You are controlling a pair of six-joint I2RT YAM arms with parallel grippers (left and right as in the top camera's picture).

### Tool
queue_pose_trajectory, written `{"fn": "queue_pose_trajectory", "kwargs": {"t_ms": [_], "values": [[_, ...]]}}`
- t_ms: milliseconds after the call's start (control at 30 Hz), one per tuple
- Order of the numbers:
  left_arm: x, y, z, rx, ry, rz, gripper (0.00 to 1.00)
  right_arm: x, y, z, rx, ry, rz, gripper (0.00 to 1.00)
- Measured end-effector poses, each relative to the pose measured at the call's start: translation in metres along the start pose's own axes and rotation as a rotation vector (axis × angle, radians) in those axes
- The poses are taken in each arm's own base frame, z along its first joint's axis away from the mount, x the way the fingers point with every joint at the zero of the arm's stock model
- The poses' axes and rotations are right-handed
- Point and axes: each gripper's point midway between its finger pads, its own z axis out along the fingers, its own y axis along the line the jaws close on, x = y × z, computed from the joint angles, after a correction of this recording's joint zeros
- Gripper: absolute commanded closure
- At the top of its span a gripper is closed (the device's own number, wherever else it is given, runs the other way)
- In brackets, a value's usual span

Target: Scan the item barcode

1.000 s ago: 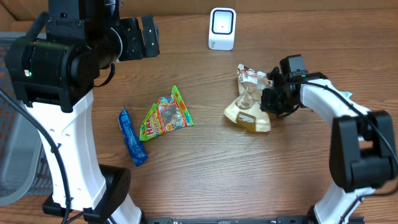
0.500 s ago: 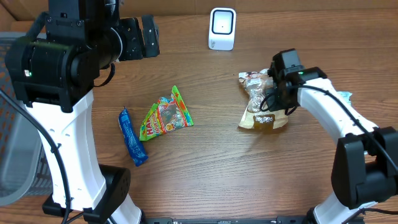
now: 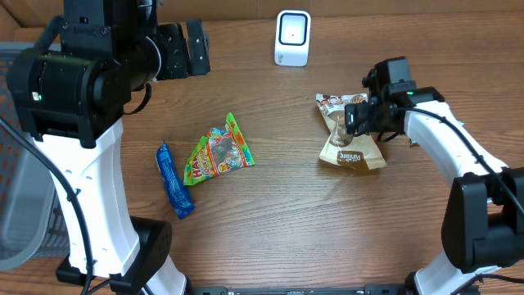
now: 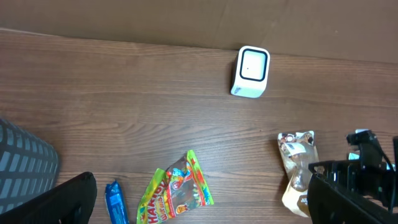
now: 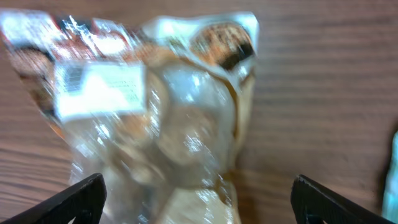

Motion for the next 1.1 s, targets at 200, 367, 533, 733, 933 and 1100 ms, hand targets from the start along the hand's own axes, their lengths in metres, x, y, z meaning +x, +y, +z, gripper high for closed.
{"fn": "queue_pose_trajectory", "kwargs": {"t_ms": [200,367,533,733,933,1100], "values": [[0.000,0.000,0.000,0.000,0.000,0.000,0.00,-0.012,0.013,0.008,-0.071,-0.038,0.017,0.04],[0.000,0.000,0.000,0.000,0.000,0.000,0.00,0.000,0.009,0.038,-0.065,0.023,0.049,0.05],[0.000,0.000,0.000,0.000,0.000,0.000,0.00,0.005,0.002,0.061,-0.040,0.051,0.059,0.08],[0.000,0.000,0.000,0.000,0.000,0.000,0.00,-0.004,0.002,0.067,-0.037,0.039,0.074,0.13],[0.000,0.000,0.000,0.000,0.000,0.000,0.00,0.001,0.004,0.064,-0.047,0.089,0.089,0.21],[0.000,0.000,0.000,0.000,0.000,0.000,0.01,0.018,0.008,0.048,-0.053,0.217,0.113,0.16]]}}
